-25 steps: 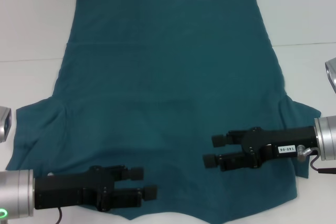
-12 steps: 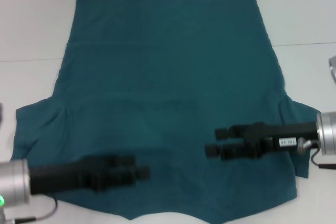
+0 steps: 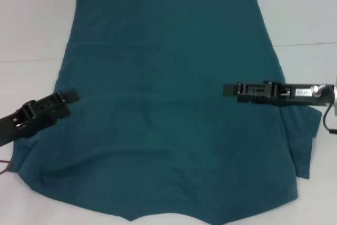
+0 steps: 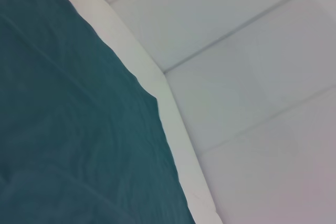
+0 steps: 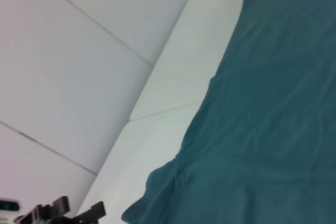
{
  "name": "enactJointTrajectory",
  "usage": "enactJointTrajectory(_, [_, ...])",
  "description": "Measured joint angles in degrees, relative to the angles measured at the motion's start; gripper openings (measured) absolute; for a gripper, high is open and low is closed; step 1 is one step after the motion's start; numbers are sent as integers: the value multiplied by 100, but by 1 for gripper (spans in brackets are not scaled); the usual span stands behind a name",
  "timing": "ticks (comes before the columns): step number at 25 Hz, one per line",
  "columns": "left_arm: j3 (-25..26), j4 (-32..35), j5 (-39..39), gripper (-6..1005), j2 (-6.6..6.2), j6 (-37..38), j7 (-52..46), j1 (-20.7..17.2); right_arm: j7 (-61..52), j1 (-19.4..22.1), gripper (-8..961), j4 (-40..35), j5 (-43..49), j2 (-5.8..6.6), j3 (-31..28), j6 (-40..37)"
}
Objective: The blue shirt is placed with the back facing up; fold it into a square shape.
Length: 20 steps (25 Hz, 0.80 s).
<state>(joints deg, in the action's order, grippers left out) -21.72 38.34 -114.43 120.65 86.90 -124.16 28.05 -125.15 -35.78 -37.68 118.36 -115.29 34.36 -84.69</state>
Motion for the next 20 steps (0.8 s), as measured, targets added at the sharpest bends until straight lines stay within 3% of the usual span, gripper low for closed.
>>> enactJointTrajectory(7, [18,-8,-18,791,-48,-79,-147,-24,-405,-494,895,443,56,616,61,-547])
enactJointTrajectory(9, [11,-9,-21,791,-48,-95,-150,-25,-497,-568,895,501,57,706,74,-565])
enactJointTrajectory(14, [-7,-13,-54,791,-52,-165,-235,-27,-852,-659,896,535,173,749,404,-387])
enactJointTrajectory(20, [-15,45,-281,791,-133,-875,-814,-34,-1057,-694,896,554,492,612,549,200])
